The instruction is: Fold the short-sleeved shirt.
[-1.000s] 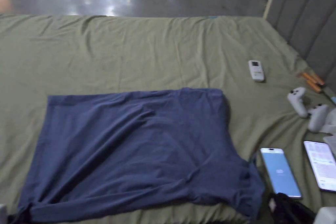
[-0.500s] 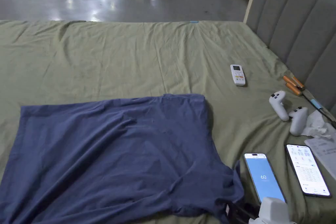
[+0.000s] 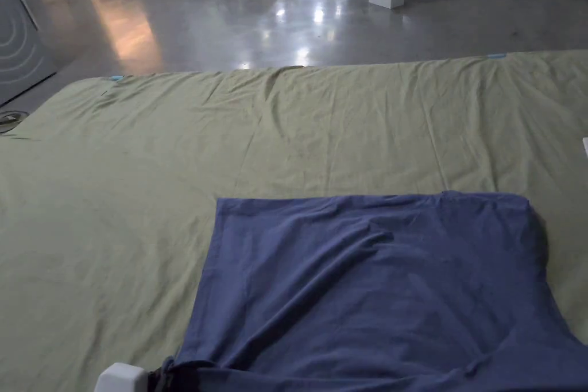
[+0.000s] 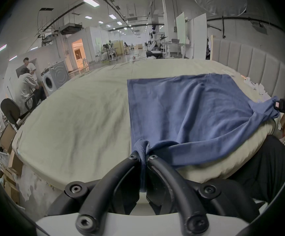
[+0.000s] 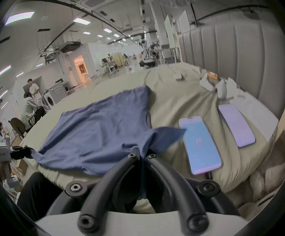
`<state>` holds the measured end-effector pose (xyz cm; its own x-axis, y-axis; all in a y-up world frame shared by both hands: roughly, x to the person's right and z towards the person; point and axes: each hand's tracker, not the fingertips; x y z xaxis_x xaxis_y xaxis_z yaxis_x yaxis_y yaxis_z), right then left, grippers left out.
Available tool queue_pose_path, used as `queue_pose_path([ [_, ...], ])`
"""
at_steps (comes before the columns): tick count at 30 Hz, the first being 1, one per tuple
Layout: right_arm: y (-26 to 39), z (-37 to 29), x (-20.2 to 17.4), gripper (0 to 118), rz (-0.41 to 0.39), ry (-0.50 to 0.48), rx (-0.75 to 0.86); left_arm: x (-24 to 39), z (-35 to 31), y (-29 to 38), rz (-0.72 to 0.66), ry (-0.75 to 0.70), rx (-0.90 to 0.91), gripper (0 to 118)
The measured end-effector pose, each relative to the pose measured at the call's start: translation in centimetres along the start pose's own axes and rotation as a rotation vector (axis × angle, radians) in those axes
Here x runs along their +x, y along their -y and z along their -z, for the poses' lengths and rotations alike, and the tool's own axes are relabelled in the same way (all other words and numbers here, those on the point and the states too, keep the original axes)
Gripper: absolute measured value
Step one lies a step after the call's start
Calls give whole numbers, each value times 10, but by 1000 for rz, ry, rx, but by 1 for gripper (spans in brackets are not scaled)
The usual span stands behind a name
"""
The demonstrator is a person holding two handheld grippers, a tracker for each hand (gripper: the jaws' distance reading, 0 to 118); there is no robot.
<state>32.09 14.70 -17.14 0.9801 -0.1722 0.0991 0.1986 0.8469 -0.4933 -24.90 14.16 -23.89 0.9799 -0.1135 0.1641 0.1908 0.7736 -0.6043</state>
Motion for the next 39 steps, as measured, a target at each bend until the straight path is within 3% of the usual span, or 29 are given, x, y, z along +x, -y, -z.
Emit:
queue_pose_path([
  [3,-35,17,0,5,7,-24,42,-13,9,-27,-44,13,21,5],
  [8,-104,76,-16,5,-107,-13,44,-30,48,-88,-158,26,78,5],
  [11,-125,118,-21,5,-96,-4,-11,-32,82,-115,-152,27,71,5],
  [14,-128,166,-22,5,-21,-6,-107,-27,131,-131,-149,32,-2,5],
  [19,-108,216,-11,5,-39,21,-212,-24,187,-127,-127,58,-103,5],
  [20,-103,221,-8,5,-40,20,-221,-22,191,-123,-126,51,-110,8],
  [21,-99,224,-7,9,-46,11,-230,-23,196,-120,-133,55,-125,20],
  [23,-93,227,-2,45,-62,0,-243,-27,199,-113,-170,62,-167,71],
  [24,-93,226,1,57,-69,-4,-244,-29,193,-110,-176,65,-159,83],
  [27,-103,202,0,58,-51,7,-158,-37,163,-110,-188,19,-41,83],
  [30,-121,155,-5,59,23,-43,-14,-41,104,-123,-181,29,117,83],
  [33,-135,96,-17,62,-3,-91,148,-35,27,-140,-121,27,301,83],
  [39,-133,-23,-80,67,-109,-146,355,-2,-103,-139,22,-5,558,82],
])
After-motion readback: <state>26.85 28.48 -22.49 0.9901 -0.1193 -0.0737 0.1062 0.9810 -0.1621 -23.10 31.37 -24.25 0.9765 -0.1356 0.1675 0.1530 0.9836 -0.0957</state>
